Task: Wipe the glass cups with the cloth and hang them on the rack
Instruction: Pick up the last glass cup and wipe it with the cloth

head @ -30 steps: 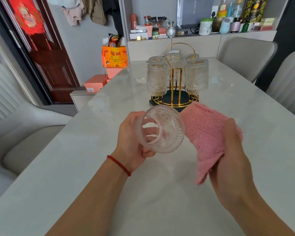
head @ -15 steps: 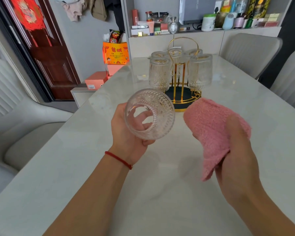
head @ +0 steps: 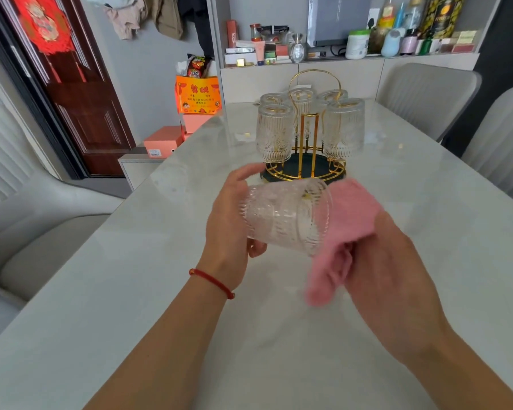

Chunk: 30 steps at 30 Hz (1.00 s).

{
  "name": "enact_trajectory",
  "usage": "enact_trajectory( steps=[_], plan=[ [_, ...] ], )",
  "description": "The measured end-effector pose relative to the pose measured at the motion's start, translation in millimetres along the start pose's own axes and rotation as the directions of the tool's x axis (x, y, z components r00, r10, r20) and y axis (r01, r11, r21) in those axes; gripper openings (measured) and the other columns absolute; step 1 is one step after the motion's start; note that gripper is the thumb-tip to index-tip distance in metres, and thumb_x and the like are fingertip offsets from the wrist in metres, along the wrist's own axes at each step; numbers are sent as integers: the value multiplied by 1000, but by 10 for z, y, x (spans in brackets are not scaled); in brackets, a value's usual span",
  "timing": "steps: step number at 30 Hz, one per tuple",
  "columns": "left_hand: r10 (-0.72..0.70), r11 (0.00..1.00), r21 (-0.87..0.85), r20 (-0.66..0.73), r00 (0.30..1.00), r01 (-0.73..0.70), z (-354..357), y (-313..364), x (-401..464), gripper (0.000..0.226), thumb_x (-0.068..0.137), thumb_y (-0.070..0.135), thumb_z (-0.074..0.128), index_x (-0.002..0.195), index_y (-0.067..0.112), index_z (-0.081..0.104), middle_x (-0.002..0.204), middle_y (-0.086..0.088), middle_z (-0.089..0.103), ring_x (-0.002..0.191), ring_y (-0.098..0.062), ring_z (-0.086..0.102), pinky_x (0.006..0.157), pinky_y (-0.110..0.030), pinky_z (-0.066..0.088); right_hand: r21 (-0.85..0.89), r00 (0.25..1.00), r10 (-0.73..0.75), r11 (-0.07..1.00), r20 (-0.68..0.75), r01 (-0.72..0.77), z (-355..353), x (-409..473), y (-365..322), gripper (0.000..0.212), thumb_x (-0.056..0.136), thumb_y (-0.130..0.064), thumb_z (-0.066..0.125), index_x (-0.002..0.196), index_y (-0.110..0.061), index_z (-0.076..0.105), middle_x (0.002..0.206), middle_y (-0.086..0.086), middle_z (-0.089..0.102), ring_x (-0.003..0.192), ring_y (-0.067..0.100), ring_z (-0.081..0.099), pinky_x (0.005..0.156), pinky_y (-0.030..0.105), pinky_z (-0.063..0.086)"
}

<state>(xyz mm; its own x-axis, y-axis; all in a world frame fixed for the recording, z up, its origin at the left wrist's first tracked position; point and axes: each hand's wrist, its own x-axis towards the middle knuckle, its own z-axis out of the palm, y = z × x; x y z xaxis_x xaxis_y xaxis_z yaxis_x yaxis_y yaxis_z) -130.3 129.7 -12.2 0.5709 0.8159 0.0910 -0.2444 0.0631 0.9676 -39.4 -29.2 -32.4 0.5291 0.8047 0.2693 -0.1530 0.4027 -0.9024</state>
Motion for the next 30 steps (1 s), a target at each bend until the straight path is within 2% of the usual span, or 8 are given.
enact_trajectory(
  steps=[5,10,13,16,20,23,26,30],
  plan=[
    [-14,989,145,-100,995,29,100,3,-62,38,95,31,45,67,34,70,81,1,62,67,-15,51,50,-23,37,1,994,92,996,-58,-92,-54,51,-53,36,97,-40,48,118,-20,70,89,-8,75,78,6,65,66,15,51],
    [118,968,219,20,993,-120,176,-37,-186,29,85,41,43,79,25,66,76,-1,58,66,-13,50,52,-27,38,-323,989,39,943,-140,-83,-63,47,-37,29,96,-27,65,122,-37,67,97,7,78,81,16,71,74,33,56],
    [462,826,291,143,875,-483,209,-175,-288,27,103,26,42,87,11,58,76,-6,53,67,-15,48,58,-29,38,-424,988,40,900,-150,-101,-125,39,-87,25,98,-21,64,119,-34,71,75,-2,77,59,15,72,47,24,51],
    [524,734,344,263,810,-586,295,-285,-413,24,98,43,41,100,22,53,72,3,53,62,-6,48,57,-22,38,-504,972,30,851,-231,-146,-227,48,-141,12,98,-25,66,107,-28,73,67,7,75,49,30,69,34,20,38],
    [379,838,321,240,894,-441,299,-286,-333,22,100,38,43,93,18,49,67,-1,42,59,-12,39,51,-25,32,-443,959,53,879,-277,-177,-289,44,-118,25,99,-20,62,89,-1,73,42,16,59,34,22,58,39,24,43],
    [26,972,225,178,984,-66,236,-210,-179,27,103,21,40,78,11,35,67,-2,32,52,-12,29,40,-20,24,-502,974,-50,862,-223,-71,-254,46,-132,10,95,-7,65,94,-5,75,67,15,72,50,23,66,41,22,47],
    [-422,898,256,265,867,358,151,-151,-118,39,99,39,37,65,21,32,52,0,34,37,-10,21,42,-15,13,-616,977,-151,787,-153,25,-287,46,-150,7,92,-15,71,94,-12,77,71,5,72,54,9,60,52,24,49],
    [-491,868,259,318,811,424,118,-240,-97,43,99,51,36,69,21,35,52,-5,39,39,-14,21,45,-20,12,-701,946,-248,712,-209,32,-335,60,-105,16,91,-25,74,80,-14,76,63,3,67,56,11,60,54,28,49]
  ],
)
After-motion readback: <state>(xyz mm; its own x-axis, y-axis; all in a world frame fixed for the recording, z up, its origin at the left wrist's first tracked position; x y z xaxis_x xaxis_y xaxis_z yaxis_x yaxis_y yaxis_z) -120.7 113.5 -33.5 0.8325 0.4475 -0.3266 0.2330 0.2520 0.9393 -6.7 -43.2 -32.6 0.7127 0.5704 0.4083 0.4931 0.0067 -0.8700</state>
